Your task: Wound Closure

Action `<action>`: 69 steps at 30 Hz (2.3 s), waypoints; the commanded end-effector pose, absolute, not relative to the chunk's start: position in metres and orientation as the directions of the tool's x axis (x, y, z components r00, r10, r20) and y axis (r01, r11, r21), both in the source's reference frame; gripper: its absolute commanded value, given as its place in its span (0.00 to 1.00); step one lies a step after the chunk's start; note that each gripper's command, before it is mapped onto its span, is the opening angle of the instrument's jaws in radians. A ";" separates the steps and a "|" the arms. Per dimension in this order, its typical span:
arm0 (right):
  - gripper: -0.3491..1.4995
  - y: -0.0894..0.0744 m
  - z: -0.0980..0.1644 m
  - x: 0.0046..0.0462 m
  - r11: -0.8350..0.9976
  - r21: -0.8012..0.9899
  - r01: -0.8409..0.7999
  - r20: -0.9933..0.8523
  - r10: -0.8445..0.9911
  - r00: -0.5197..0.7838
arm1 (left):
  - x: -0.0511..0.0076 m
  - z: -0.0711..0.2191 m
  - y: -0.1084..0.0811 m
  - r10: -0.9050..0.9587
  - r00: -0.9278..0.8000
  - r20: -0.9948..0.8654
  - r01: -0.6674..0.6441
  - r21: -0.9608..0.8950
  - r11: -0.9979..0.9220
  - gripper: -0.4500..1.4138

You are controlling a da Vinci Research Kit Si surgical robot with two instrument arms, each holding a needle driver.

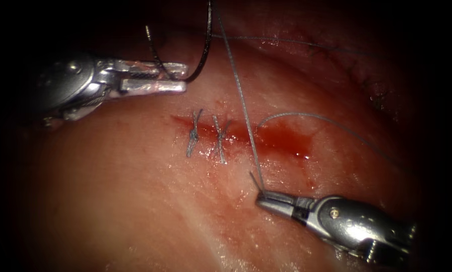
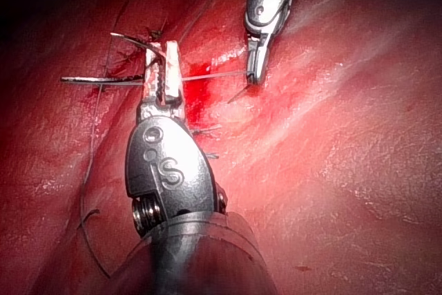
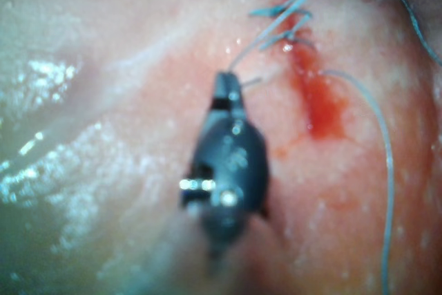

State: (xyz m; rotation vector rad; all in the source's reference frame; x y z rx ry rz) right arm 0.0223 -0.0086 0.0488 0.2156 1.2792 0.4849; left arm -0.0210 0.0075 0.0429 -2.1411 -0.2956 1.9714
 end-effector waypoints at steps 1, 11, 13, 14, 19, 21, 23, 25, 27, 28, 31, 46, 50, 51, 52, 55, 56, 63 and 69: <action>0.00 -0.011 0.047 0.0237 0.879 0.430 -0.208 -0.864 0.467 0.188 | -0.0215 0.044 0.006 0.296 0.082 -0.952 0.003 -0.296 -0.955 0.00; 0.00 -0.014 0.039 0.0283 0.880 0.454 -0.140 -0.873 0.470 0.129 | -0.0215 0.047 0.000 0.325 0.066 -0.943 0.030 -0.324 -0.946 0.00; 0.21 -0.014 0.038 0.0301 0.877 0.458 -0.144 -0.874 0.474 0.108 | -0.0210 0.047 0.001 0.328 0.065 -0.942 0.036 -0.327 -0.944 0.00; 0.79 -0.014 0.038 0.0308 0.880 0.448 -0.158 -0.878 0.466 0.106 | -0.0204 0.047 0.002 0.337 0.062 -0.940 0.032 -0.335 -0.942 0.00; 0.98 -0.012 0.040 0.0285 0.895 0.388 -0.220 -0.896 0.423 0.138 | -0.0148 0.045 0.005 0.342 0.043 -0.939 -0.076 -0.345 -0.936 0.00; 0.97 -0.012 0.040 0.0273 0.901 0.373 -0.221 -0.901 0.408 0.144 | -0.0126 0.045 0.006 0.340 0.042 -0.939 -0.108 -0.343 -0.933 0.00; 0.95 -0.011 0.042 0.0253 0.904 0.360 -0.232 -0.904 0.400 0.155 | -0.0101 0.044 0.007 0.340 0.035 -0.940 -0.155 -0.341 -0.927 0.00; 0.91 -0.010 0.043 0.0246 0.908 0.349 -0.232 -0.907 0.389 0.159 | -0.0097 0.044 0.007 0.341 0.030 -0.939 -0.168 -0.341 -0.925 0.00; 0.88 -0.009 0.045 0.0231 0.901 0.312 -0.302 -0.905 0.379 0.195 | -0.0091 0.044 0.007 0.338 0.031 -0.941 -0.169 -0.338 -0.926 0.00; 0.91 -0.008 0.046 0.0228 0.895 0.306 -0.324 -0.901 0.382 0.205 | -0.0092 0.044 0.007 0.337 0.031 -0.941 -0.168 -0.337 -0.926 0.00; 0.93 -0.007 0.049 0.0220 0.884 0.275 -0.379 -0.896 0.379 0.233 | -0.0100 0.044 0.007 0.331 0.043 -0.943 -0.156 -0.333 -0.930 0.00; 0.91 -0.005 0.056 0.0238 0.882 0.230 -0.411 -0.899 0.354 0.257 | -0.0135 0.045 0.006 0.305 0.065 -0.950 -0.128 -0.311 -0.942 0.00; 0.90 -0.005 0.056 0.0257 0.890 0.227 -0.395 -0.905 0.342 0.251 | -0.0137 0.045 0.006 0.304 0.064 -0.950 -0.129 -0.310 -0.942 0.00; 0.89 -0.005 0.056 0.0263 0.894 0.225 -0.388 -0.908 0.337 0.249 | -0.0138 0.045 0.005 0.304 0.064 -0.951 -0.126 -0.310 -0.943 0.00; 0.88 -0.005 0.055 0.0265 0.894 0.226 -0.386 -0.908 0.337 0.248 | -0.0138 0.045 0.005 0.304 0.064 -0.951 -0.126 -0.309 -0.943 0.00; 0.83 -0.005 0.056 0.0266 0.897 0.221 -0.382 -0.911 0.330 0.249 | -0.0140 0.045 0.005 0.303 0.064 -0.951 -0.127 -0.309 -0.943 0.00; 0.83 -0.005 0.056 0.0266 0.897 0.221 -0.382 -0.911 0.330 0.249 | -0.0140 0.045 0.005 0.303 0.064 -0.951 -0.127 -0.309 -0.943 0.00; 0.00 -0.008 0.054 0.0244 0.948 0.218 -0.230 -0.925 0.276 0.262 | -0.0150 0.045 0.005 0.304 0.065 -0.951 -0.103 -0.309 -0.945 0.00; 0.00 -0.013 0.046 0.0201 0.951 0.218 -0.218 -0.936 0.267 0.229 | -0.0163 0.045 0.004 0.301 0.086 -0.950 -0.057 -0.306 -0.950 0.00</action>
